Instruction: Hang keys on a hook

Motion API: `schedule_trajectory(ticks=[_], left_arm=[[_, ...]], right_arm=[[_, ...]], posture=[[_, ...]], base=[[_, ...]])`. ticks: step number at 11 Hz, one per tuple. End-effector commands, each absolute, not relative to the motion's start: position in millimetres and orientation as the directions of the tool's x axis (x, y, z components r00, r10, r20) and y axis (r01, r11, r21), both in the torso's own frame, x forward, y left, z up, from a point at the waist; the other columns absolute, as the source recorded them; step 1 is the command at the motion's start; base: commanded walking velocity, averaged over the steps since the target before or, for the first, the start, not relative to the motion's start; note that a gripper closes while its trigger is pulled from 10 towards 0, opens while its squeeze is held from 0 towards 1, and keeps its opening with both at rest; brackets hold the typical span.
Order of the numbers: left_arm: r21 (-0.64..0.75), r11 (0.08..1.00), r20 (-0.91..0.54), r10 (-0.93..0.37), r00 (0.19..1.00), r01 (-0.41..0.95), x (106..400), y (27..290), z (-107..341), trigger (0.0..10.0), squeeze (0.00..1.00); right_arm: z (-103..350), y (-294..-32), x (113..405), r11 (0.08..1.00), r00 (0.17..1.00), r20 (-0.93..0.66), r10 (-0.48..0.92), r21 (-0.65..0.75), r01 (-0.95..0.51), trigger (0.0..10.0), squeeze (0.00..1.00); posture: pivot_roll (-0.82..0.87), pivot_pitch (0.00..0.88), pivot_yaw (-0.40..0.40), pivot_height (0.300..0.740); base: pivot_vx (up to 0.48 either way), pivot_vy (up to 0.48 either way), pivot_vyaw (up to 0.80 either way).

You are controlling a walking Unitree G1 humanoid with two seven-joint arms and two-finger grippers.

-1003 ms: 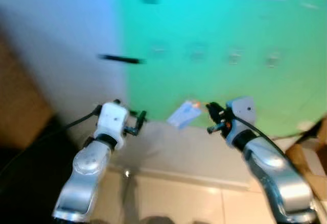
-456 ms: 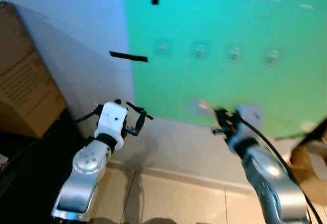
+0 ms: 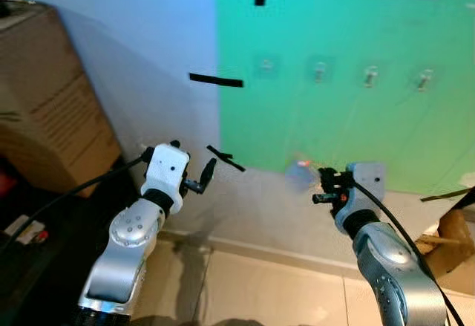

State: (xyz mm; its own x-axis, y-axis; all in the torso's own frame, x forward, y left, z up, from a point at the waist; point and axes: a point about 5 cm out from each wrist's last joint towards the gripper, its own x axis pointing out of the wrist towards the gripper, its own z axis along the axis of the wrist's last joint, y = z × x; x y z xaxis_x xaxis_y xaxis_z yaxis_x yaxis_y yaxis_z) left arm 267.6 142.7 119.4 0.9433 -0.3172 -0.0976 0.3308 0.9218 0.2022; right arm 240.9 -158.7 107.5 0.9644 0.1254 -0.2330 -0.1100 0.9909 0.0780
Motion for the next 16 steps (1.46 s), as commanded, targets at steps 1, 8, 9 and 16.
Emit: schedule_trajectory(ticks=[1, 8, 9, 16], left_arm=[[0.203, 0.922, -0.101, -0.315, 0.944, 0.329, 269.8, 141.2, 120.4, 10.0, 0.00], [0.190, 0.925, -0.108, -0.313, 0.944, 0.329, 270.0, 146.3, 121.0, 10.0, 0.00], [0.192, 0.924, -0.109, -0.314, 0.943, 0.330, 270.2, 146.6, 121.4, 10.0, 0.00], [0.214, 0.828, -0.110, -0.507, 0.855, 0.518, 261.5, 131.7, 124.9, 10.0, 0.00]], right_arm=[[112.4, -162.7, 242.5, 0.994, 0.972, -0.213, 0.098, 0.062, -0.086, 10.0, 0.00], [111.5, -160.5, 247.0, 0.994, 0.968, -0.229, 0.107, 0.030, -0.103, 10.0, 0.00], [112.7, -159.5, 247.7, 0.992, 0.967, -0.224, 0.124, 0.012, -0.125, 10.0, 0.00], [154.9, -161.8, 253.8, 0.941, 0.941, -0.077, 0.331, -0.053, -0.335, 10.0, 0.00]], posture=[[-0.05, 0.000, 0.048, 0.740], [-0.04, 0.000, 0.051, 0.740], [-0.04, 0.000, 0.051, 0.740], [-0.03, 0.000, 0.056, 0.740]], base=[[0.000, 0.000, 0.00], [0.266, 0.000, 0.19], [0.337, 0.000, 0.00], [0.188, 0.000, 0.23]])
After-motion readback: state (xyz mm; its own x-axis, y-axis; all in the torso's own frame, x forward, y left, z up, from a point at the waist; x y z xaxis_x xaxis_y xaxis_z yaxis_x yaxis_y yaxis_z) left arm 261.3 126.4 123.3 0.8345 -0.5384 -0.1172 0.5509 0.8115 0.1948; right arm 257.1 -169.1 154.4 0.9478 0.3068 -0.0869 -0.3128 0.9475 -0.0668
